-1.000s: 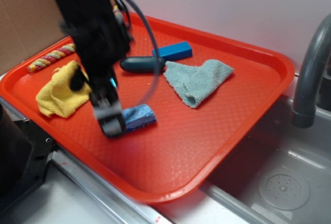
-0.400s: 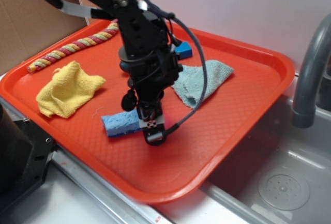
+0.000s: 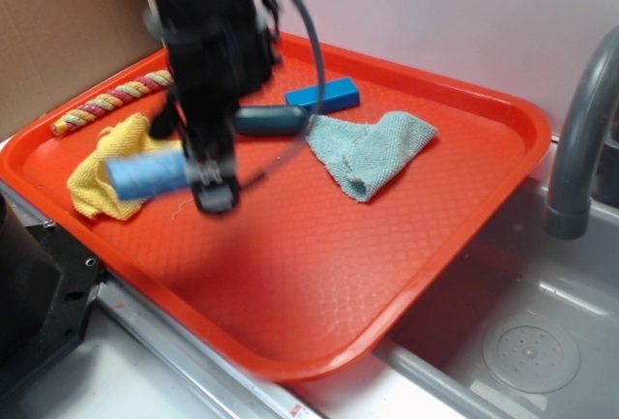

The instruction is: Grab the blue sponge.

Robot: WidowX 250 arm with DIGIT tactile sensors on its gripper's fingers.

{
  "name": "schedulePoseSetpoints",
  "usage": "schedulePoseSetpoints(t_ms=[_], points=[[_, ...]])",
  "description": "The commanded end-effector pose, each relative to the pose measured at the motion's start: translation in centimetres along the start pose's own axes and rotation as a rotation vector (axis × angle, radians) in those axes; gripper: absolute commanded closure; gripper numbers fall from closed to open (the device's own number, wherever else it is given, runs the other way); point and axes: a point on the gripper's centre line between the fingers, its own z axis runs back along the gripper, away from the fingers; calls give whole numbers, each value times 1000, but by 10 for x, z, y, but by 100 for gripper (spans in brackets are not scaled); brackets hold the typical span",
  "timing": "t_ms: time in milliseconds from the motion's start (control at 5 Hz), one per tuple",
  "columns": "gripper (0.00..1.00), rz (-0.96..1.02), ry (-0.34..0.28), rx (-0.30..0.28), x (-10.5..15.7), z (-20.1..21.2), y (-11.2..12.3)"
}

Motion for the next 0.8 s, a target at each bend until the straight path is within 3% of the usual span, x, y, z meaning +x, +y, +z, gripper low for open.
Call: schedulePoseSetpoints(t_ms=[0,200,600], points=[[100,214,20,13,-8,78,25],[100,392,3,18,-22,89,38],[100,846,-47,-34,-39,87,43]])
